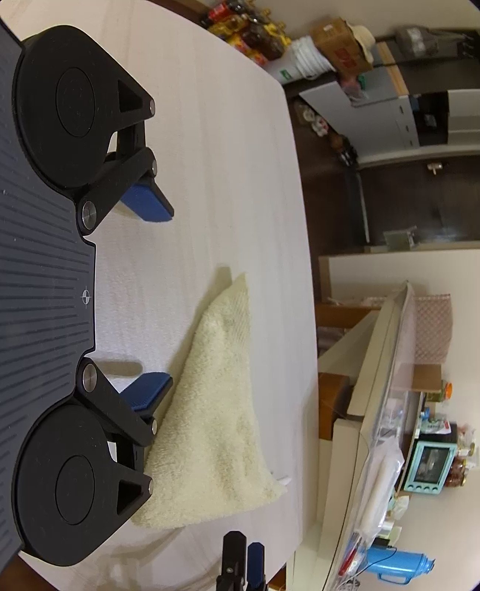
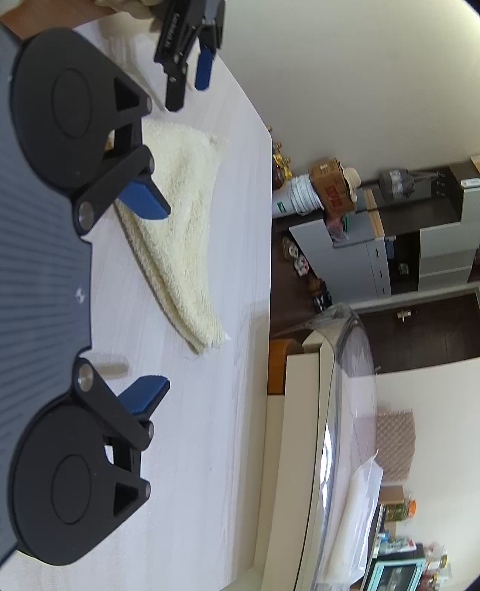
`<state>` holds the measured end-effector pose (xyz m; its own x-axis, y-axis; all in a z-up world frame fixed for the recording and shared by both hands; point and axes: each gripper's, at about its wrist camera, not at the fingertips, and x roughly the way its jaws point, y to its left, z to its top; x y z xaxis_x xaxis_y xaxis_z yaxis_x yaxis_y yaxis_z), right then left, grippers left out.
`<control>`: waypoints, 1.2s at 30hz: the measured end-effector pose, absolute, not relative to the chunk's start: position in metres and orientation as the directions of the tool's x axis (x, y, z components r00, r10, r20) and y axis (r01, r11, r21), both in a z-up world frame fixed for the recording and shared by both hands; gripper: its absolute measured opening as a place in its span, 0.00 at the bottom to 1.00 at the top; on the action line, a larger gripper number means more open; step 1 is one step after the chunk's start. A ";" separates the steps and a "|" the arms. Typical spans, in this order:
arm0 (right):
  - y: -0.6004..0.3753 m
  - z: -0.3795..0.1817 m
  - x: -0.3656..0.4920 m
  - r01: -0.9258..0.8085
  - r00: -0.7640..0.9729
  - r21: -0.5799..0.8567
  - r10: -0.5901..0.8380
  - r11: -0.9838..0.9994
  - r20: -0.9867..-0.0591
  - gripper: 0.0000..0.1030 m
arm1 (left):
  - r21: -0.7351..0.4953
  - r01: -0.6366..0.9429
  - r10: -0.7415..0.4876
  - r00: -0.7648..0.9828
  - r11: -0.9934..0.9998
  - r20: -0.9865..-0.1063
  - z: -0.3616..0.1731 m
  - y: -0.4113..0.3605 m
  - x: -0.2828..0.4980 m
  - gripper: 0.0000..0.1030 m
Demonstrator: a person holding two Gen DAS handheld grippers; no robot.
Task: Fold towel
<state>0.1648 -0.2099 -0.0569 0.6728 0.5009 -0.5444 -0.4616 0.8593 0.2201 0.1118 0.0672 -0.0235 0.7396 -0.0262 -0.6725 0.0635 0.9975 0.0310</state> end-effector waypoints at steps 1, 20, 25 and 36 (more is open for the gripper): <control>-0.209 -0.057 0.165 -0.452 0.677 0.216 0.491 0.865 -0.548 0.94 | 0.033 0.060 -0.022 0.741 0.998 -0.672 -0.024 0.067 0.111 0.90; -0.205 -0.047 0.181 -0.481 0.659 0.248 0.534 0.841 -0.530 0.89 | 0.088 0.106 -0.021 0.748 0.990 -0.664 -0.021 0.061 0.113 0.90; -0.200 -0.049 0.206 -0.481 0.619 0.293 0.557 0.826 -0.554 0.79 | 0.084 0.112 -0.030 0.757 0.990 -0.652 -0.019 0.058 0.129 0.90; -0.197 -0.061 0.233 -0.450 0.585 0.318 0.544 0.835 -0.601 0.54 | 0.092 0.140 -0.046 0.751 0.986 -0.659 -0.026 0.051 0.167 0.91</control>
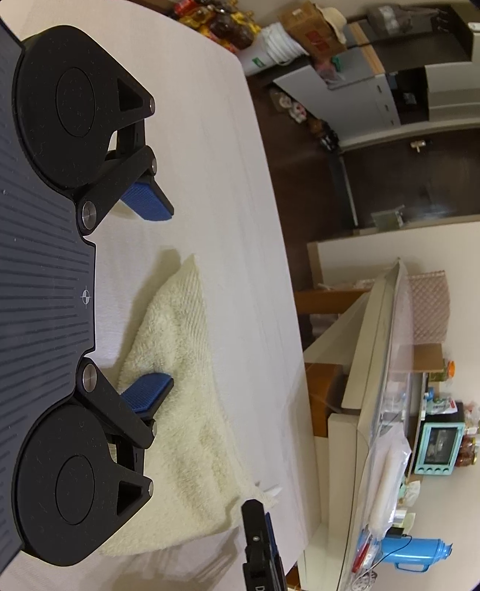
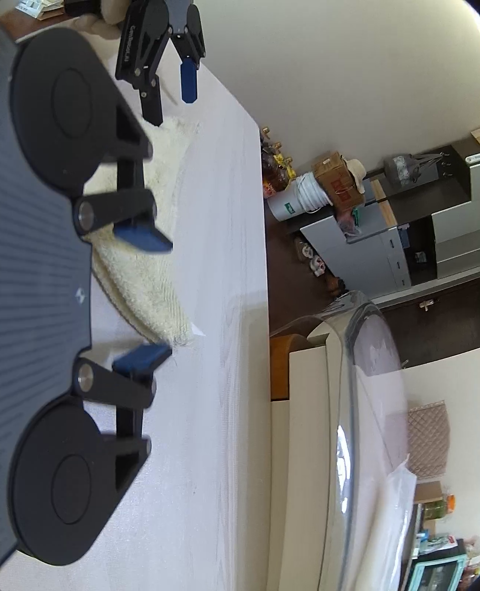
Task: Fold towel
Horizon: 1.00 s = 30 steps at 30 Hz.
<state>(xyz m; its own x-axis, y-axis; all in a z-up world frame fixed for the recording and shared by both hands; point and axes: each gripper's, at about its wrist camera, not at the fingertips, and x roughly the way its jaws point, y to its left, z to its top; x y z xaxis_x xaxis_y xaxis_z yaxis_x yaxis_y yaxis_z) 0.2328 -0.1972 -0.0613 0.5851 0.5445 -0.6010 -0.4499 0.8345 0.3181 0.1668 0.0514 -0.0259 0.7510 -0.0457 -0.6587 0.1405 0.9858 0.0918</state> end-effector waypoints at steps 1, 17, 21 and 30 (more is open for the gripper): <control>-0.196 -0.063 0.234 -0.452 0.581 0.315 0.543 0.835 -0.606 0.54 | 0.094 0.143 -0.046 0.751 0.985 -0.659 -0.026 0.051 0.169 0.92; -0.197 -0.033 0.207 -0.478 0.660 0.257 0.536 0.840 -0.527 0.13 | 0.067 0.077 -0.022 0.799 0.995 -0.601 -0.009 0.062 0.151 0.92; -0.174 0.002 0.160 -0.621 0.611 0.249 0.658 0.744 -0.440 0.12 | 0.053 -0.007 0.035 0.833 0.999 -0.552 0.010 0.087 0.122 0.92; -0.059 -0.016 0.033 -0.929 0.222 0.141 0.822 0.341 -0.525 0.12 | 0.042 -0.131 0.132 0.822 0.991 -0.554 0.011 0.135 0.067 0.92</control>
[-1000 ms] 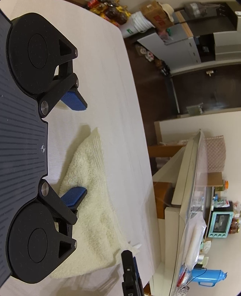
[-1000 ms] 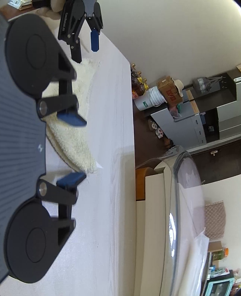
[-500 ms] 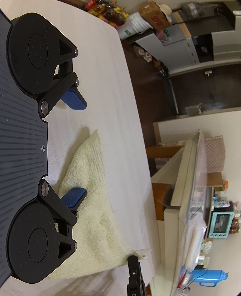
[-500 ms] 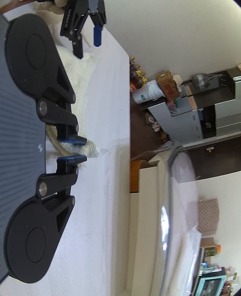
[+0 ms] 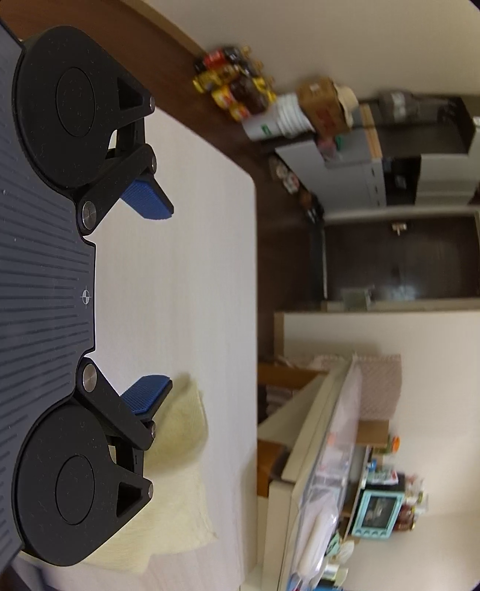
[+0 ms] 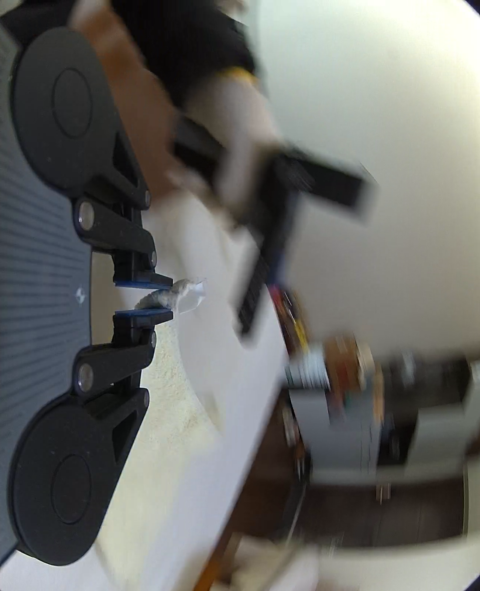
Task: Fold towel
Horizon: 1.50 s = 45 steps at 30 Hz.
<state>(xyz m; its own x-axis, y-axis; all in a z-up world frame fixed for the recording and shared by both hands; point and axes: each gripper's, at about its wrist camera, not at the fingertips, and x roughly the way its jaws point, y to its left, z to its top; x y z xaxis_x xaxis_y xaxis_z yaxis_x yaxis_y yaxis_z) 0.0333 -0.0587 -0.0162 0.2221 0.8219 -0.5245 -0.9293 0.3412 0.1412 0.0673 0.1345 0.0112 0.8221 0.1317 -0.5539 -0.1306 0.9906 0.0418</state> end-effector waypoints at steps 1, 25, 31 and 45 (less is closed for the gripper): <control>-0.053 -0.020 0.030 -0.935 0.204 0.140 0.818 0.326 -0.538 0.12 | 0.039 -0.138 0.136 0.818 0.990 -0.558 0.010 0.138 0.062 0.92; -0.106 -0.014 0.135 -0.709 0.563 0.038 0.598 0.704 -0.570 0.50 | -0.011 0.264 -0.202 0.709 0.964 -0.676 -0.017 0.080 0.141 0.17; -0.119 -0.016 0.143 -0.725 0.544 0.045 0.612 0.687 -0.573 0.53 | 0.018 0.281 -0.198 0.718 0.960 -0.667 -0.018 0.076 0.141 0.03; -0.107 -0.025 0.127 -0.844 0.525 -0.250 0.634 0.475 -0.567 0.65 | 0.060 0.599 -0.461 0.672 0.798 -0.579 0.010 0.032 0.089 0.03</control>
